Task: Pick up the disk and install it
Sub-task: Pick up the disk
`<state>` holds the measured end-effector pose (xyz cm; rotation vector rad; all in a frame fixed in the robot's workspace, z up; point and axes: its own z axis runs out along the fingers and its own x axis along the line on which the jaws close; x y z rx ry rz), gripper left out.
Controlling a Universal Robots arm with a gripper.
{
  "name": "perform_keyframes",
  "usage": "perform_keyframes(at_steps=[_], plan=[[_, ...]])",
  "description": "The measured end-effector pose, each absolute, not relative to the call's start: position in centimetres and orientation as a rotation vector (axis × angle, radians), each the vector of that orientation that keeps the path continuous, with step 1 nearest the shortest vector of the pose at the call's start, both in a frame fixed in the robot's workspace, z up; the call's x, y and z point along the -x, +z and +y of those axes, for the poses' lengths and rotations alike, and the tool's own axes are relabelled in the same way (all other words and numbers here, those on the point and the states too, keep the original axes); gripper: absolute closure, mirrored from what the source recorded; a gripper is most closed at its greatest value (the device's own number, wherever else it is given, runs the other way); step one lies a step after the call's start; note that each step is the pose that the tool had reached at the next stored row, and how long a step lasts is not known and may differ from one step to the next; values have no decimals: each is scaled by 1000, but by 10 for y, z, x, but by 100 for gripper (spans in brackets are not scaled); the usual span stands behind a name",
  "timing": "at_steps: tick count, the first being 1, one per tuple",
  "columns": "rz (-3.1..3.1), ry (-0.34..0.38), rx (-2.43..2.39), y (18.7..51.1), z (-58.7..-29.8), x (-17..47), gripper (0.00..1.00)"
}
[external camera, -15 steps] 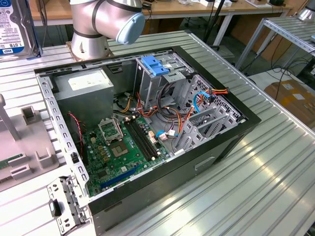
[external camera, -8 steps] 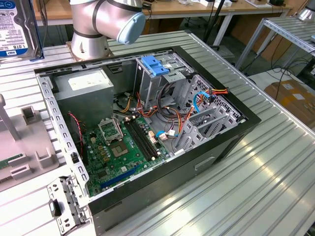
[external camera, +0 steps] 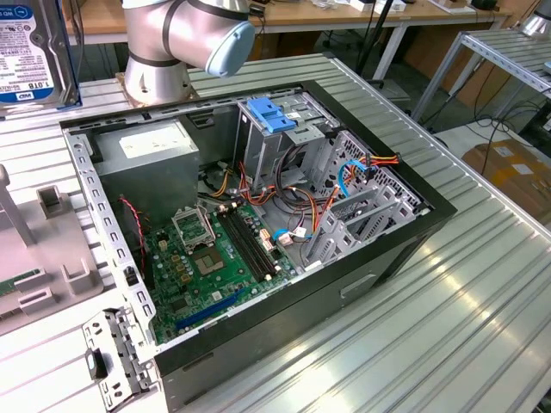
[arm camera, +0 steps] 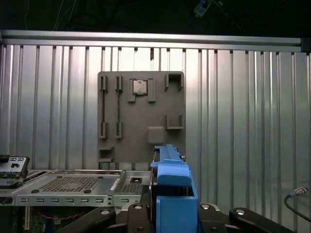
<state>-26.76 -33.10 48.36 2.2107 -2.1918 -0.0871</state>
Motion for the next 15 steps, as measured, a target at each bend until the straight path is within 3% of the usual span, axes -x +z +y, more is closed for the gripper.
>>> perform_keyframes(at_steps=[15], plan=[[-2192, -87, -2211, 483, -342, 260, 64]])
